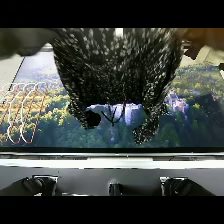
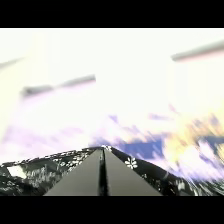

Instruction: Fold the clothes and pants, and hang the long-sleeved shirts on hangers.

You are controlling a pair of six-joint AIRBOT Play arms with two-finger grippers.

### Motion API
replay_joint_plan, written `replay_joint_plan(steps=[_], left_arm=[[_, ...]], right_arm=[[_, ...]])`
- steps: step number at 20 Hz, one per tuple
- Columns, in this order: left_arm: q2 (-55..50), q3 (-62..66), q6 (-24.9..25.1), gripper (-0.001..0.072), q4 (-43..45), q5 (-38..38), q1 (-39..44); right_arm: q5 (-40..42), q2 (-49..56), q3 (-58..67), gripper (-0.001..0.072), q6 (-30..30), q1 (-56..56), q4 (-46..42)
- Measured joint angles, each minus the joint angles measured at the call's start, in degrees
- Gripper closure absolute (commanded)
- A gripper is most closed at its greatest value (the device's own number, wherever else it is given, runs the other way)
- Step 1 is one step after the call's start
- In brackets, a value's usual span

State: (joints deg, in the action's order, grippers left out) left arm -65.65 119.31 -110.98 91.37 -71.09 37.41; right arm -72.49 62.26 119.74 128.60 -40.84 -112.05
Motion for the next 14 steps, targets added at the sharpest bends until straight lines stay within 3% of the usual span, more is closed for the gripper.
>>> replay_joint_plan(steps=[4, 8, 14], left_arm=[[4.2, 0.1, 0.0, 0.068, 0.4, 2.9, 0.0], [5.9, -0.8, -0.6, 0.068, 0.3, 3.7, 0.0], [4.6, -11.4, -7.2, 0.068, -0.2, 2.9, 0.0]], right_arm=[[7.5, -3.1, 0.4, 0.068, 0.0, 0.0, 1.3], [9.3, -4.1, 0.4, 0.068, 0.1, 0.0, 2.9], [-2.2, 0.1, -0.5, 0.0677, -1.3, 0.0, 1.7]])
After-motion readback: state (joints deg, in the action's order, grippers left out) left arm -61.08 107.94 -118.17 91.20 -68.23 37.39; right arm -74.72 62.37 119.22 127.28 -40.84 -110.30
